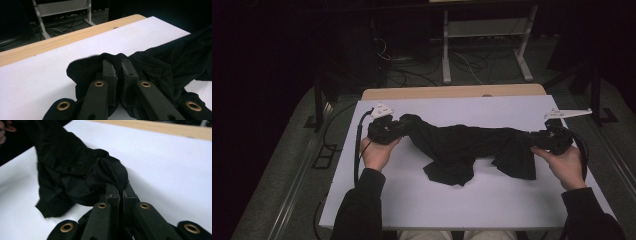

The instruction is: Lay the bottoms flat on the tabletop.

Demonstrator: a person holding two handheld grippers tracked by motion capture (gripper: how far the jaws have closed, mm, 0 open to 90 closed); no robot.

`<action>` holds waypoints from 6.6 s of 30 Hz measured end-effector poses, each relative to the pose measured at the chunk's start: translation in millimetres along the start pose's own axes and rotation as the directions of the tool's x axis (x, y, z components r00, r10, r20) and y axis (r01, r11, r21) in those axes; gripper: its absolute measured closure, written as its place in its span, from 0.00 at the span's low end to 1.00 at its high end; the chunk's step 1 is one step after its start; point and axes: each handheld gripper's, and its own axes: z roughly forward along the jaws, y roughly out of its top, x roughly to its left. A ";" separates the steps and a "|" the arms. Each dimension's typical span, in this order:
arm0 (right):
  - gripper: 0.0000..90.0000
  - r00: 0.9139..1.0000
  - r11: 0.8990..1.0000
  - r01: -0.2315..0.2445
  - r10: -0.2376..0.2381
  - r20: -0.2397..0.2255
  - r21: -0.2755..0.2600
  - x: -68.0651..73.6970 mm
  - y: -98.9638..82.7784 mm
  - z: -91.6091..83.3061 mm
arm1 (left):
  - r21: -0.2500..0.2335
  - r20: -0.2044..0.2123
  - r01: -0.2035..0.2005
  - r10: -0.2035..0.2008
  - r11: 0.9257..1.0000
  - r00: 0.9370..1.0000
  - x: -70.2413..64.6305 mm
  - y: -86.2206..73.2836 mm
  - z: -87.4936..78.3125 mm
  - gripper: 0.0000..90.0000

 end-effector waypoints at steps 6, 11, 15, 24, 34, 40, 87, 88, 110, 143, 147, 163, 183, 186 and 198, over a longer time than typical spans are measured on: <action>0.95 0.997 0.997 -0.055 0.052 0.053 0.058 -17.8 -15.6 5.1 | 0.003 0.004 0.005 -0.005 1.000 1.000 -0.5 -2.8 -1.1 0.92; 0.95 0.992 0.985 -0.112 0.103 0.076 0.130 -31.4 -29.0 20.2 | 0.004 0.019 0.003 -0.003 1.000 1.000 -2.9 -9.1 2.5 0.92; 0.95 0.990 0.979 -0.127 0.115 0.079 0.160 -34.0 -33.8 26.0 | -0.004 0.030 0.009 -0.009 1.000 1.000 -3.2 -13.9 3.6 0.92; 0.75 0.991 0.987 -0.120 0.113 0.070 0.109 -26.9 -31.2 21.7 | -0.002 0.058 0.046 -0.045 0.999 0.997 -0.5 -39.7 4.6 0.92; 0.50 0.996 0.996 -0.091 0.091 0.024 0.014 -19.2 -23.3 13.4 | 0.039 0.053 0.068 -0.070 0.997 0.996 6.8 -63.8 0.3 0.92; 0.43 0.996 0.995 -0.088 0.088 0.002 -0.044 -17.8 -17.9 7.9 | 0.056 0.060 0.065 -0.068 0.996 0.996 4.5 -68.1 -0.1 0.92; 0.54 0.999 0.961 0.039 -0.027 -0.046 0.274 29.1 32.4 188.2 | 0.131 0.099 0.032 -0.045 0.991 0.994 -5.3 -86.9 -20.0 0.92; 0.54 0.999 0.961 0.039 -0.027 -0.046 0.274 29.1 32.4 188.2 | 0.133 0.098 0.030 -0.043 0.991 0.994 -5.1 -87.0 -19.6 0.92; 0.95 0.994 0.986 -0.002 0.020 -0.107 0.166 43.8 78.9 105.2 | 0.101 0.028 -0.070 0.067 0.992 0.997 10.3 -33.7 -59.1 0.92; 0.95 0.961 0.982 0.034 0.019 -0.277 0.184 87.5 33.1 49.5 | 0.123 0.057 -0.202 0.196 0.972 0.979 6.8 12.6 -66.9 0.92; 0.95 0.961 0.983 0.019 0.032 -0.274 0.181 82.0 26.2 41.2 | 0.123 0.070 -0.204 0.197 0.971 0.978 5.8 19.4 -48.5 0.92; 0.94 0.958 0.951 -0.229 0.258 -0.124 0.207 9.0 -34.8 38.6 | 0.156 0.121 -0.194 0.177 0.968 0.977 -19.2 1.2 61.8 0.92; 0.57 0.990 0.996 -0.030 0.041 -0.137 0.080 27.3 -32.0 41.9 | 0.161 0.123 -0.074 0.054 0.984 0.991 -7.8 -52.6 71.2 0.91; 0.51 0.984 0.995 0.071 -0.057 -0.171 0.075 41.3 -28.9 53.1 | 0.154 0.136 -0.063 0.042 0.986 0.990 -8.8 -57.5 69.8 0.91; 0.56 0.942 0.931 0.299 -0.252 -0.223 0.208 61.3 -19.6 105.7 | 0.154 0.147 -0.046 0.023 0.987 0.989 -7.7 -67.4 66.4 0.91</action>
